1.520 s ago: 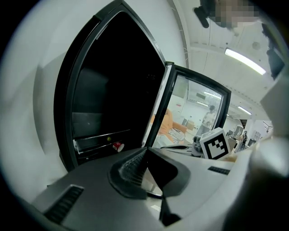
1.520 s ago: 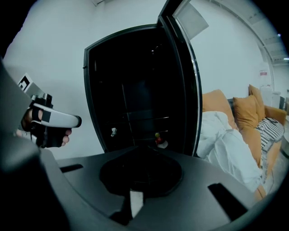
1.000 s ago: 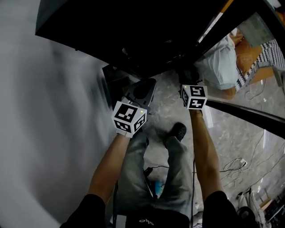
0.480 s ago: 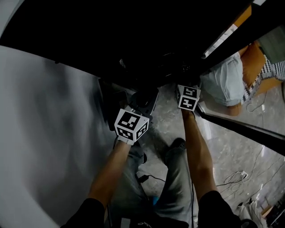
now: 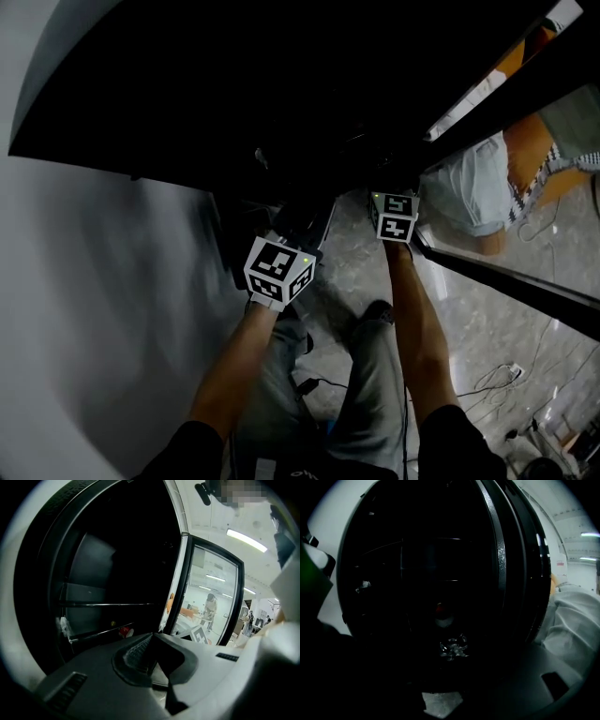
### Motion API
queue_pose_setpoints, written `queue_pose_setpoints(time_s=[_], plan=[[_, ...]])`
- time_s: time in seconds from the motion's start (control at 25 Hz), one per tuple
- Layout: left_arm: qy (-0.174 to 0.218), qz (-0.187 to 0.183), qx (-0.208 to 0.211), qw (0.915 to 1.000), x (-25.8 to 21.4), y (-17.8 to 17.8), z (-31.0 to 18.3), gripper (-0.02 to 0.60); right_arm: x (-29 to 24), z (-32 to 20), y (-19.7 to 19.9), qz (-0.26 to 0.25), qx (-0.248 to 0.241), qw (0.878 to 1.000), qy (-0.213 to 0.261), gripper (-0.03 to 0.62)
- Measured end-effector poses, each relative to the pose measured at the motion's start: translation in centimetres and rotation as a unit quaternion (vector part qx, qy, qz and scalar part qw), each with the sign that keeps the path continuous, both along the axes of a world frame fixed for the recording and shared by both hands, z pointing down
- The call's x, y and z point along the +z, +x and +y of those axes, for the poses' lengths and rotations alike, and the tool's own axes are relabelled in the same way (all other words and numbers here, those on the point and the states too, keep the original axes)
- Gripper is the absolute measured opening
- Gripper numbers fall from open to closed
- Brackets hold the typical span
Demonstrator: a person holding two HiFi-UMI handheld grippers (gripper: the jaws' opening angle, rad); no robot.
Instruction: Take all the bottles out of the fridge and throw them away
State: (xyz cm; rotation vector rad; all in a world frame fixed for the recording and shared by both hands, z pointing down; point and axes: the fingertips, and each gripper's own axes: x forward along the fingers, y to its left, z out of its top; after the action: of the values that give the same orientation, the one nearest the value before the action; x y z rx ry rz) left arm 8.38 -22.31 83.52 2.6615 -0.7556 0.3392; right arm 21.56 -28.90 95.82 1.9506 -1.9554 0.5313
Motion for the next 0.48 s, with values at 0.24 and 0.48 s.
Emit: queue_pose_setpoints(time_s=[0.24, 0.48], plan=[[0.001, 0.003, -0.005, 1.0, 0.4, -0.6, -0.4, -0.002, 0.0, -1.0, -1.4, 0.026, -0.03, 0.999, -0.004, 0.31], [-0.001, 0.003, -0.001, 1.0, 0.7, -1.0, 0.0, -0.002, 1.2, -0.8, -2.5, 0.009, -0.028, 1.0, -0.009, 0.311]])
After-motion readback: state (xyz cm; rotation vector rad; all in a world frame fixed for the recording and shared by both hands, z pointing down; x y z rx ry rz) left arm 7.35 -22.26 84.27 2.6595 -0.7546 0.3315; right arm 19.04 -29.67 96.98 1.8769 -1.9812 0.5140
